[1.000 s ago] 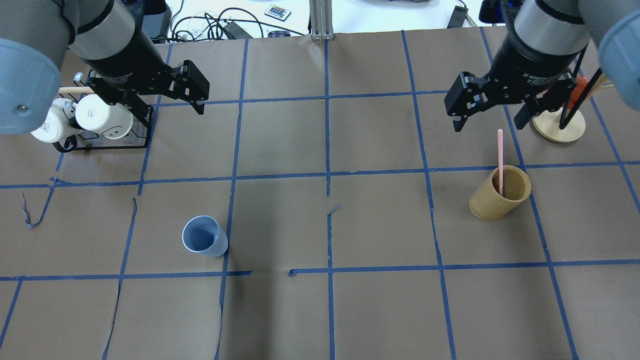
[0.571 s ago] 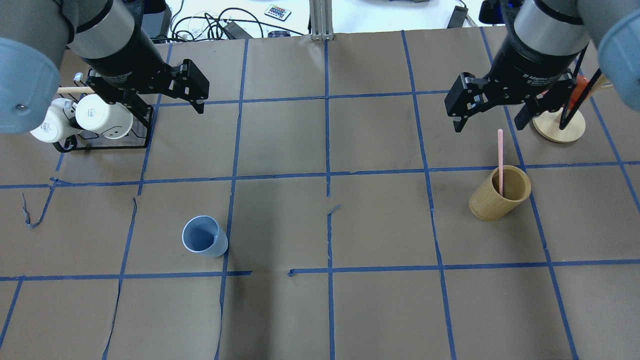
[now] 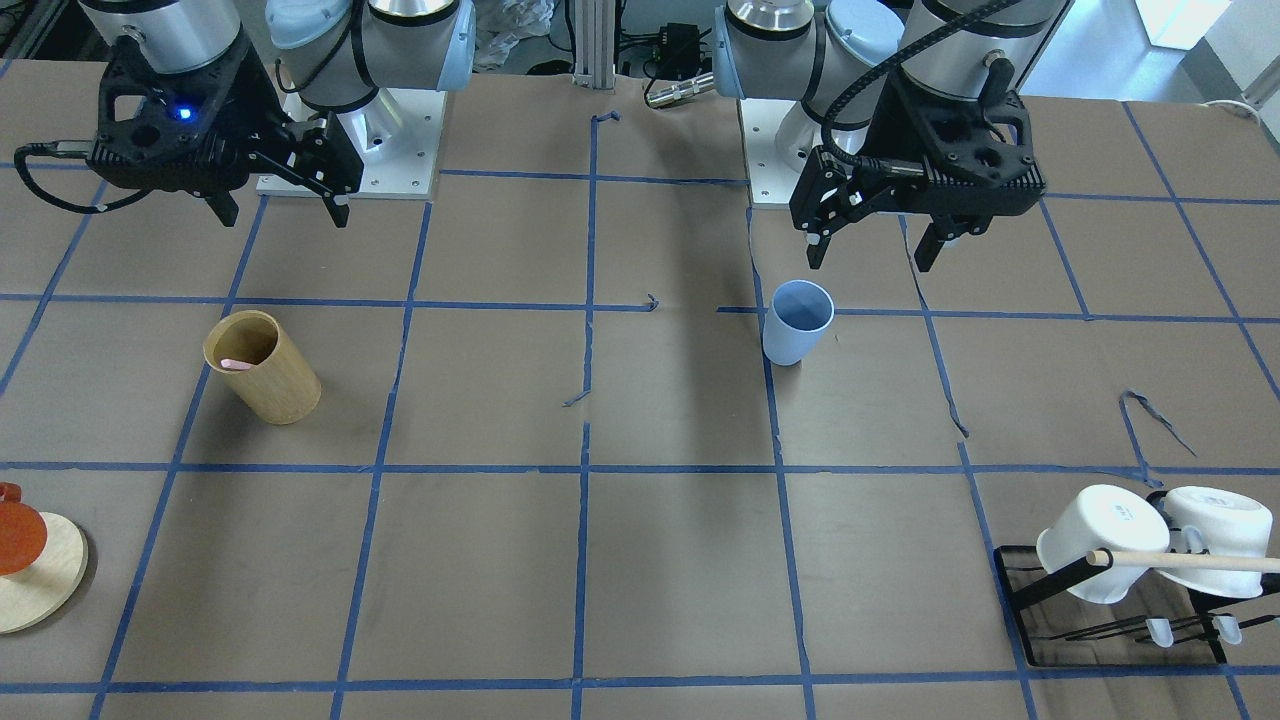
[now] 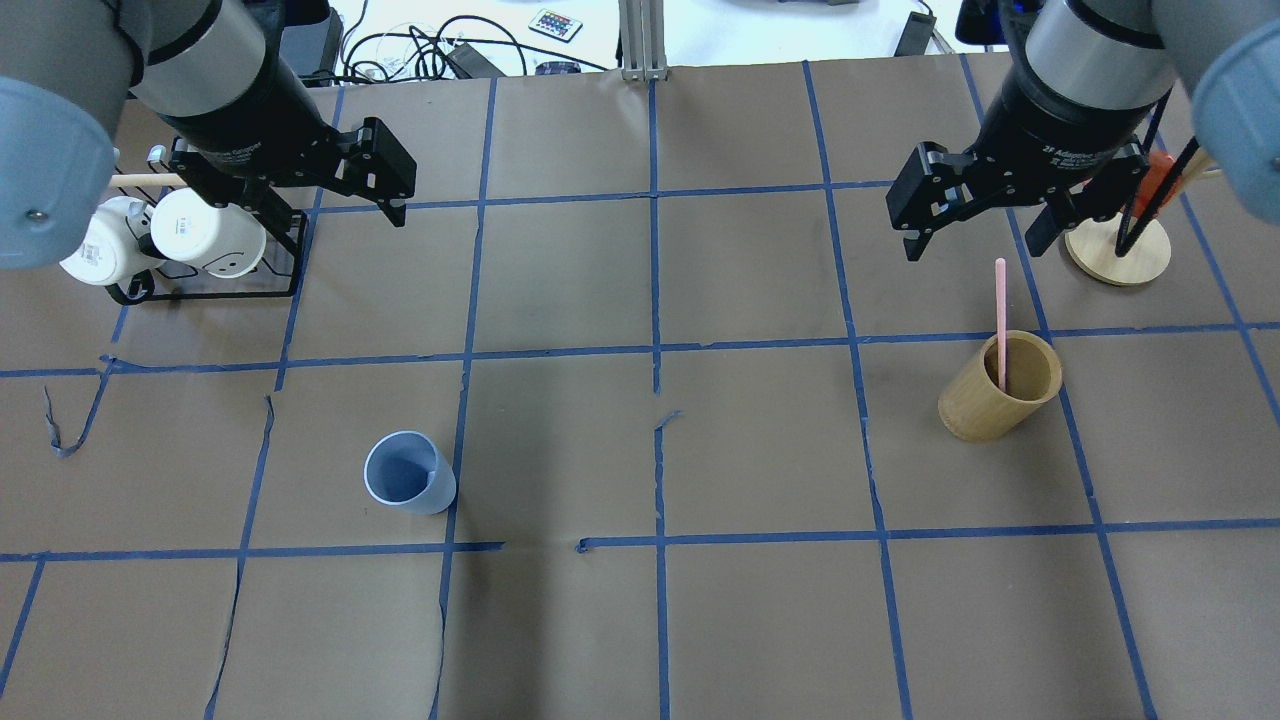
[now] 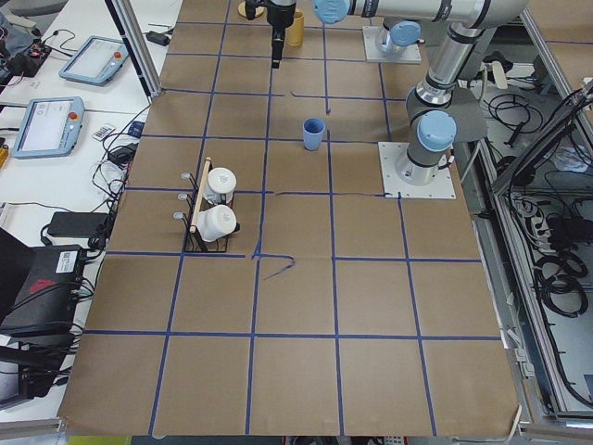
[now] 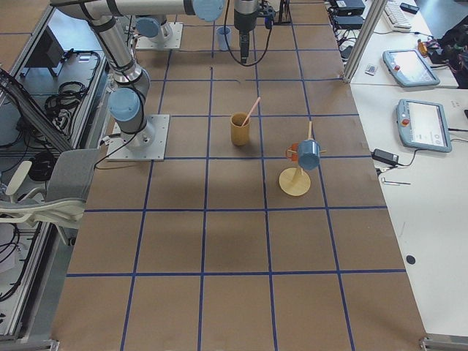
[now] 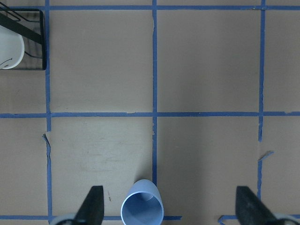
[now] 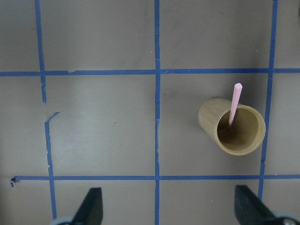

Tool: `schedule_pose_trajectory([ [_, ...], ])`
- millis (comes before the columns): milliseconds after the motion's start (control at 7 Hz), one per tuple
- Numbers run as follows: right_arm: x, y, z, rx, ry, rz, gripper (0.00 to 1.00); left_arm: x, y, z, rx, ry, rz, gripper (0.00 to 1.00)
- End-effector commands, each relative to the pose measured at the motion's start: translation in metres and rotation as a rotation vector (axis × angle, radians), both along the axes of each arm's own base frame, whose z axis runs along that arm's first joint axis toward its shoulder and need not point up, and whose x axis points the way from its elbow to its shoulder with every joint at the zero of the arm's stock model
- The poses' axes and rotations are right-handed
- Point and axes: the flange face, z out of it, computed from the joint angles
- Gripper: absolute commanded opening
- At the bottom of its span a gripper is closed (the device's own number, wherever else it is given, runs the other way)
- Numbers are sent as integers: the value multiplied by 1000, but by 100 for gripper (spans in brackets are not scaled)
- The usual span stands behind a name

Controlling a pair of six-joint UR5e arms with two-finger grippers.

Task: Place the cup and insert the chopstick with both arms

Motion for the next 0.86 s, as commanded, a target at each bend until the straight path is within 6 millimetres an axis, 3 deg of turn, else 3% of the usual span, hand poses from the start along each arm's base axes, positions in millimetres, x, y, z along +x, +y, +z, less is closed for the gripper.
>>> schedule_pose_trajectory([
  [0, 1, 0, 0, 0, 0, 2, 100, 0, 1, 1, -1, 1, 0, 100],
  [714, 0, -2, -3, 5, -3, 0, 100, 1, 0, -1, 2, -5, 1, 100],
])
